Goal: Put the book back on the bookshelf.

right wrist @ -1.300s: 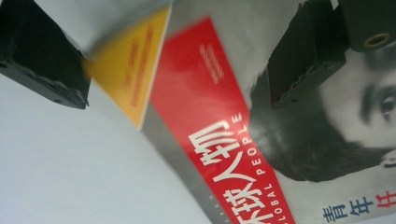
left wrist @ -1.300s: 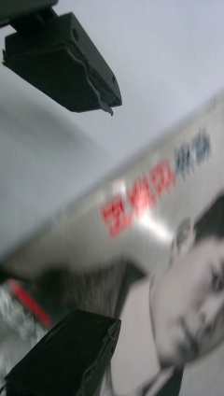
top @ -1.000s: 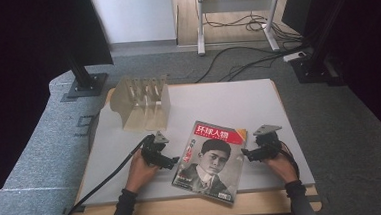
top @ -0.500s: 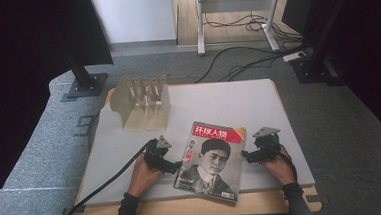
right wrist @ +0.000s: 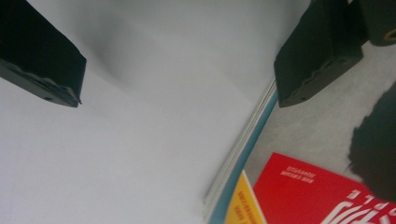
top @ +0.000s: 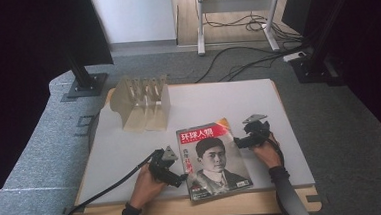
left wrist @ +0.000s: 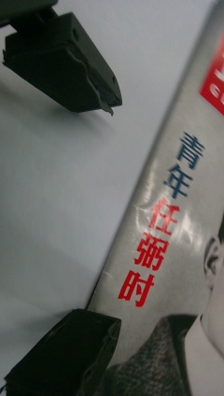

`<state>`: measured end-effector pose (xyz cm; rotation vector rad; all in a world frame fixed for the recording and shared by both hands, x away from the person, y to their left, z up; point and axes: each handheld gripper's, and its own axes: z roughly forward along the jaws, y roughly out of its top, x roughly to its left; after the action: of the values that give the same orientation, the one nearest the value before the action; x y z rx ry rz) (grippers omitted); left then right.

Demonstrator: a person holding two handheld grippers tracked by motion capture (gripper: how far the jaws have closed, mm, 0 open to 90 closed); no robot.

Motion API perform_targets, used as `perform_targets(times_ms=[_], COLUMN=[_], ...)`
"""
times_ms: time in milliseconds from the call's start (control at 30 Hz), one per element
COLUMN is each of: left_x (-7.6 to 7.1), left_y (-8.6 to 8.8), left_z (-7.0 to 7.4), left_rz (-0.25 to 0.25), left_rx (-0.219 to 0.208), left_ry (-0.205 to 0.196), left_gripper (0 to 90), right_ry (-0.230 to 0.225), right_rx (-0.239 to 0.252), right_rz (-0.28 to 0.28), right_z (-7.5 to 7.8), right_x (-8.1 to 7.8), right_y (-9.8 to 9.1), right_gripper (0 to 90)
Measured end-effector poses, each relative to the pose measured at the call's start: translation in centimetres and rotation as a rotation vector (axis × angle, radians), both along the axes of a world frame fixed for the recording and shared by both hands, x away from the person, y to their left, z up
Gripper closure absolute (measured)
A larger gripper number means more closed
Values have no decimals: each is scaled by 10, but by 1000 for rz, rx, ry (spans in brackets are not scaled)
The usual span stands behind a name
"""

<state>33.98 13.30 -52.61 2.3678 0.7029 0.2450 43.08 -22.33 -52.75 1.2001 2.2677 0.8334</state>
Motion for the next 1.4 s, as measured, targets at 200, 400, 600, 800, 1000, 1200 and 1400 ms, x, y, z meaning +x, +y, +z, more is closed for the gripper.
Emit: perform_targets(times_ms=[200,400,600,800,1000,1200,1400], left_x=[7,27,49,54,55,55,55], left_y=[5,19,23,18,16,16,16], left_z=[2,4,-2,-2,-2,-2,-3], left_rz=[10,131,208,217,220,220,220], left_rx=[19,45,-23,-27,-22,-19,-21], left_ry=[-7,-55,-14,-15,-17,-16,-14], left_gripper=[0,0,0,0,0,0,0], right_ry=[12,27,21,16,32,67,102], right_rx=[46,52,88,110,142,165,185], right_rz=[2,16,25,57,106,152,167], right_z=[-1,1,12,20,20,15,9], right_x=[8,2,-7,-13,-11,-6,2], right_y=[2,-6,-12,-8,7,24,39], right_gripper=[64,51,53,74,101,106,122])
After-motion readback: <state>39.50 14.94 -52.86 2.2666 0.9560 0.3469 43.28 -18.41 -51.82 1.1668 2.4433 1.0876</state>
